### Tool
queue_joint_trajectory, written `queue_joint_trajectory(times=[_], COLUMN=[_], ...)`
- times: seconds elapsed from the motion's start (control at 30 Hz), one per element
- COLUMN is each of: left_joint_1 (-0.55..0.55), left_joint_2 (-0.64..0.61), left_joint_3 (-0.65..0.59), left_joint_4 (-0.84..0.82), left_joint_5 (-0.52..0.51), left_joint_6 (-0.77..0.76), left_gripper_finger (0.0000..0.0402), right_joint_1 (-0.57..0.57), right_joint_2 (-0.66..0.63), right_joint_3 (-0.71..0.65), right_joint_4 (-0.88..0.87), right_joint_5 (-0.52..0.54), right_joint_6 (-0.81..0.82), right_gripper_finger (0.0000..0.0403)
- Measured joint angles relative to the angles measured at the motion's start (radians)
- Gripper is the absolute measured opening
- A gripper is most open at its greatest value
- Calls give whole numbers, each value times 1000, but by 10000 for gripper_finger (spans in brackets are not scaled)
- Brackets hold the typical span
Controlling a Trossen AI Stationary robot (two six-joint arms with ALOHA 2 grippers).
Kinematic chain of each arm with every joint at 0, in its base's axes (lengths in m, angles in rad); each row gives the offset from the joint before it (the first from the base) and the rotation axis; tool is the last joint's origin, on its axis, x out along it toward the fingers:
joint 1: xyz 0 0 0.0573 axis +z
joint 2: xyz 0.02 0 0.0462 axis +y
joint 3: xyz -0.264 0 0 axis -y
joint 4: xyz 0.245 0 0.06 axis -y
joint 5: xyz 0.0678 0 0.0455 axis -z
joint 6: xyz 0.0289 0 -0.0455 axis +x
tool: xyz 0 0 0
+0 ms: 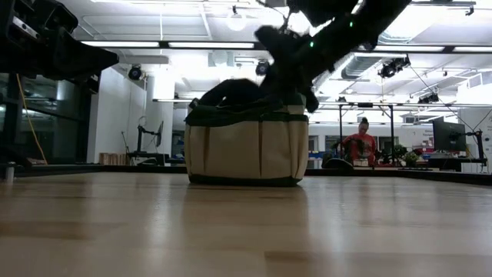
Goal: Pick & Place Garden tools in Gardening bag
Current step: Put the red glove into the gardening bag
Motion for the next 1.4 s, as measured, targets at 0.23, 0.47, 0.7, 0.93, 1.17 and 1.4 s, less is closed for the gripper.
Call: queue_joint_trajectory(times=[0.23, 0.47, 0.7, 0.93, 1.17, 1.4], left_joint_1=[0, 0, 0, 0, 0, 0], left_joint_2=[0, 0, 0, 0, 0, 0], left_joint_3=[0, 0, 0, 0, 0, 0], left_joint_4=[0, 0, 0, 0, 0, 0], left_joint_5=[0, 0, 0, 0, 0, 0], left_joint_6=[0, 0, 0, 0, 0, 0], left_gripper_finger=[0, 0, 0, 0, 0, 0], right_joint_1=[-1, -34, -60, -59, -59, -65], right_joint_2=[70, 78, 78, 77, 55, 21], right_joint_3=[0, 0, 1, 0, -1, -1], right_joint_4=[29, -6, -70, -45, -44, -44], right_joint_5=[1, -2, -18, -22, -22, -52], right_joint_6=[34, 129, 209, 210, 210, 148], right_gripper_finger=[5, 5, 5, 13, 19, 21])
